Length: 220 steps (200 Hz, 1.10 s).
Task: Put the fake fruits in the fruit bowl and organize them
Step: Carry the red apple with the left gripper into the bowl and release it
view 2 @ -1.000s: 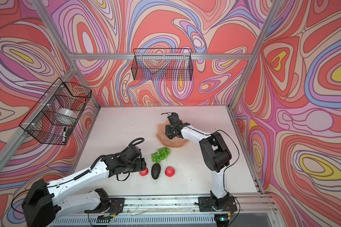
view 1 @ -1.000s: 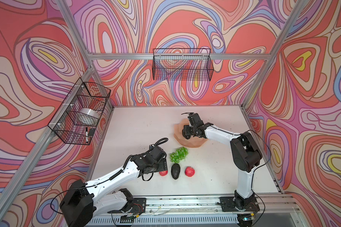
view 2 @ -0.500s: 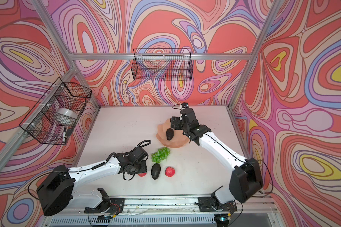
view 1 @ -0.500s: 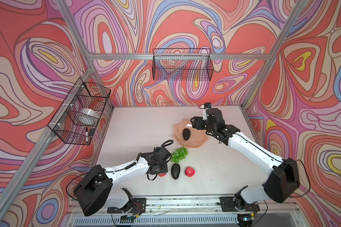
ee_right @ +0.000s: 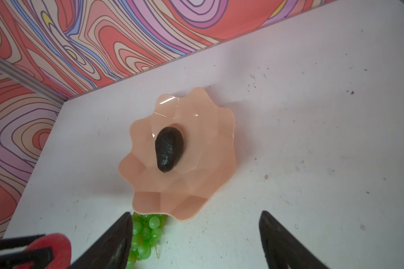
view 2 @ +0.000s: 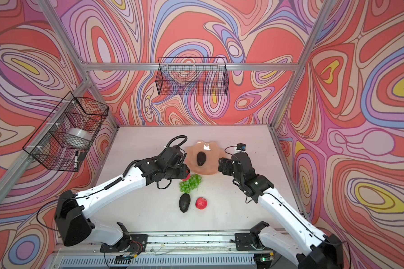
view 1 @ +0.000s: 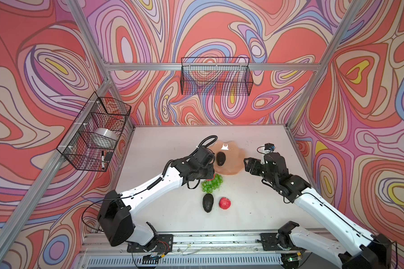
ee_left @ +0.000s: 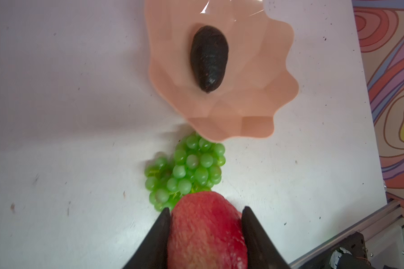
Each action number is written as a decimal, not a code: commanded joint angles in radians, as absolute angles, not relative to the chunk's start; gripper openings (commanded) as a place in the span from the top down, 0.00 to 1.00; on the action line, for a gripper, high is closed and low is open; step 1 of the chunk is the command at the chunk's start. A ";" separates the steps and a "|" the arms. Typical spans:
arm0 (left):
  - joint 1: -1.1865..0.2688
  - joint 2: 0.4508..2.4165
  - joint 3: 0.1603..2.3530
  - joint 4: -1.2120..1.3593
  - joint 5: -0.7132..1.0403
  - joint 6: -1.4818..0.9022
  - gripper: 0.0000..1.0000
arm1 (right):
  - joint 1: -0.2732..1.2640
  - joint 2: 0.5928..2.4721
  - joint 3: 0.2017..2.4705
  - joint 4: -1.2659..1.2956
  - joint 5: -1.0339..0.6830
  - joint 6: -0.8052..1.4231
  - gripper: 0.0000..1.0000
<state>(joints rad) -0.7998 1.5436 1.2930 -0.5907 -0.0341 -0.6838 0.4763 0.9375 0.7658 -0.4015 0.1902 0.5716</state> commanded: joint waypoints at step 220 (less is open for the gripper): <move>-0.772 2.373 2.139 -0.648 0.018 -0.581 0.31 | 0.471 0.815 0.570 -0.524 0.005 0.614 0.20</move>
